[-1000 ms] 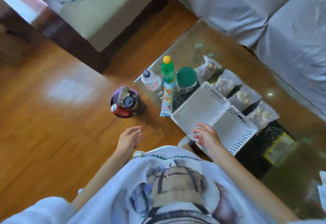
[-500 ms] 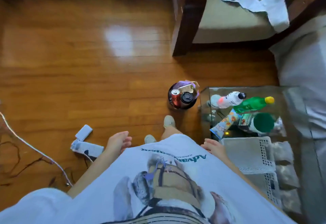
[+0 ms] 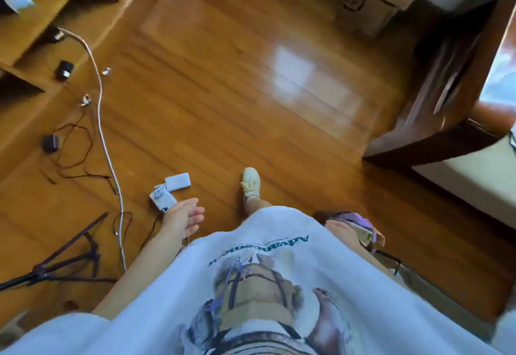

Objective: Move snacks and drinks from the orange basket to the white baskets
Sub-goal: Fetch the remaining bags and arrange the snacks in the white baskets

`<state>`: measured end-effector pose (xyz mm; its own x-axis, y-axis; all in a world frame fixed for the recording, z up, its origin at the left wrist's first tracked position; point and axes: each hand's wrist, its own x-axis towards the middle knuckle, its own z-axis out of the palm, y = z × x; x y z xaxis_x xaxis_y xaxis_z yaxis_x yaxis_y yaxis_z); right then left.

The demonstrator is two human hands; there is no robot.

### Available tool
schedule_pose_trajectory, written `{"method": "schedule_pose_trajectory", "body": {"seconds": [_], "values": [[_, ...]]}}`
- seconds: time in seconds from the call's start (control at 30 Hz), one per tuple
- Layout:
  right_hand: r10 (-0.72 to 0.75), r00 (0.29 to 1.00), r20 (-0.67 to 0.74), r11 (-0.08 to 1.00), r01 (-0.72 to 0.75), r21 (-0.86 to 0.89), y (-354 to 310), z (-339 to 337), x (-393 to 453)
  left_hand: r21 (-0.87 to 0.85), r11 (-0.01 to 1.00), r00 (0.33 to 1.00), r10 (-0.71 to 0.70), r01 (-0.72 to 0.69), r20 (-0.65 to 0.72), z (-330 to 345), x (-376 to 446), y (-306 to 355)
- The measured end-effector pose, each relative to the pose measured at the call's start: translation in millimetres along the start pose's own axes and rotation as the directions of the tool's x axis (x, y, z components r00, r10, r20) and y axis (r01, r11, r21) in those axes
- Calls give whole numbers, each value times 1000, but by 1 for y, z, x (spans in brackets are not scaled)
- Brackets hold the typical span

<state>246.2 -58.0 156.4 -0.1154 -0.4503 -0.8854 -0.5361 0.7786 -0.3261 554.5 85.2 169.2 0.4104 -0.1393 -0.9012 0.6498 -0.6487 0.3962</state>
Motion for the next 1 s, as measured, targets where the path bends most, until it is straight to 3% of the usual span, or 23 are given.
{"method": "schedule_pose_trajectory", "body": {"seconds": [0.13,0.33,0.63,0.83,1.0], "values": [[-34,998,44,999,33,25,-113,33,23,-127,991,996,-61,52,-69,-7,10,46],[-181,963,199,963,214,-162,-263,98,38,-271,958,983,-135,97,-126,-16,40,105],[-219,890,400,877,359,-320,-383,196,47,-427,881,932,-308,204,-190,-57,84,148],[-169,936,310,913,267,-307,-451,239,62,-460,853,924,-351,247,-154,-91,139,243],[-117,969,219,962,166,-217,-500,255,67,-289,948,966,-190,134,-177,-102,175,365]]}}
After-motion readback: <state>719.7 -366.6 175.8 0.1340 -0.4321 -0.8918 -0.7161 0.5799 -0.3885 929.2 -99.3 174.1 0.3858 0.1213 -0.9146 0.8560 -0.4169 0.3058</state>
